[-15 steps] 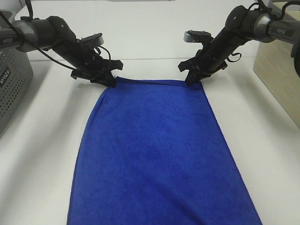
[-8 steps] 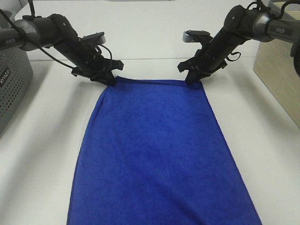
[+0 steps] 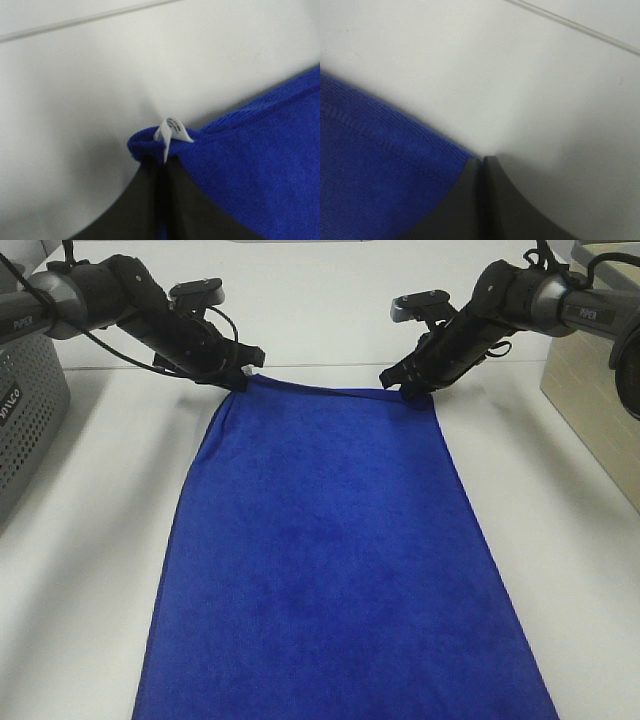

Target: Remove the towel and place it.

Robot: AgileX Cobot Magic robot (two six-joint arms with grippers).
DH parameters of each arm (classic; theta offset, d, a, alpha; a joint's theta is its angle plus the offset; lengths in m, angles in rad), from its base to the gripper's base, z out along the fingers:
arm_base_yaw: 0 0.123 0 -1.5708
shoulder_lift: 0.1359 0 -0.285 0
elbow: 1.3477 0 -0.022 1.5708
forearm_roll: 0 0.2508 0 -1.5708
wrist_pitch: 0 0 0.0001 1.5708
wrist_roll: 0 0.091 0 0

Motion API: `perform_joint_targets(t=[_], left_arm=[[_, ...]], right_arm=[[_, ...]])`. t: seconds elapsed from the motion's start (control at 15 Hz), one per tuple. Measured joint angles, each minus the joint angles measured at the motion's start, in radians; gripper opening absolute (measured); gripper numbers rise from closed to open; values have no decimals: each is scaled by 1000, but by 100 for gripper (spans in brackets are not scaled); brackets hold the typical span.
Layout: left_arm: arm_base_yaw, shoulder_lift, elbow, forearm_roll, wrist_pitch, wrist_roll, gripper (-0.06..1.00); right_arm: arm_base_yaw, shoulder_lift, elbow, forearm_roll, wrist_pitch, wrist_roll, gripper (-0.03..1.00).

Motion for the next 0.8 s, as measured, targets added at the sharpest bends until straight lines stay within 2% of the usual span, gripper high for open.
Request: perform_joint_targets(t=[0.2, 0.47, 0.8], left_arm=[[0, 0, 0, -11, -81, 17, 1], [-1, 0, 0, -39, -206, 88, 1], [-9, 0, 0, -78, -291, 188, 1]], right_arm=[[0, 8, -25, -8, -88, -9, 0], [2, 8, -34, -8, -227, -17, 0], [0, 20, -34, -8, -300, 4, 0]])
